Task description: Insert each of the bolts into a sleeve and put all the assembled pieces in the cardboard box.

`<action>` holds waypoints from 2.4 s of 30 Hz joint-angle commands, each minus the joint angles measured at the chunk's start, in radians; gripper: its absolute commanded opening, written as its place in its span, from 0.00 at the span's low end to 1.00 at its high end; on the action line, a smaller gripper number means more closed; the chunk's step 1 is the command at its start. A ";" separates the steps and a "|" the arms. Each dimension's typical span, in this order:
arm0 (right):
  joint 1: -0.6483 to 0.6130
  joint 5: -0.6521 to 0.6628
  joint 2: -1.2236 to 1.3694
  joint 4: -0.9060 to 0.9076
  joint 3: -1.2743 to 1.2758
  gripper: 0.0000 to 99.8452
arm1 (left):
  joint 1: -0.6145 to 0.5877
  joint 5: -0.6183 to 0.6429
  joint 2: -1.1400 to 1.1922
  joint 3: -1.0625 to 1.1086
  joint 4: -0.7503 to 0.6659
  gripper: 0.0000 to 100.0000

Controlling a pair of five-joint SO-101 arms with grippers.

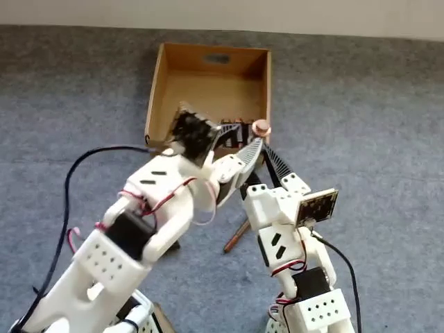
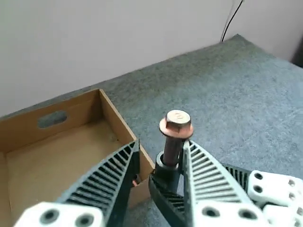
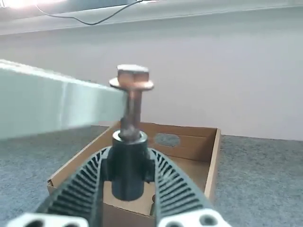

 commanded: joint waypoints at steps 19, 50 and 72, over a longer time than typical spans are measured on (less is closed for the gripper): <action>-0.001 0.000 -0.001 -0.022 0.002 0.01 | -0.426 -0.123 -0.085 0.120 0.273 0.02; -0.001 -0.008 0.964 0.239 -0.921 0.01 | -0.705 -0.117 -0.093 0.748 -0.256 0.01; -0.104 -0.118 2.009 0.479 -1.721 0.01 | -0.705 -0.117 -0.093 0.750 -0.255 0.01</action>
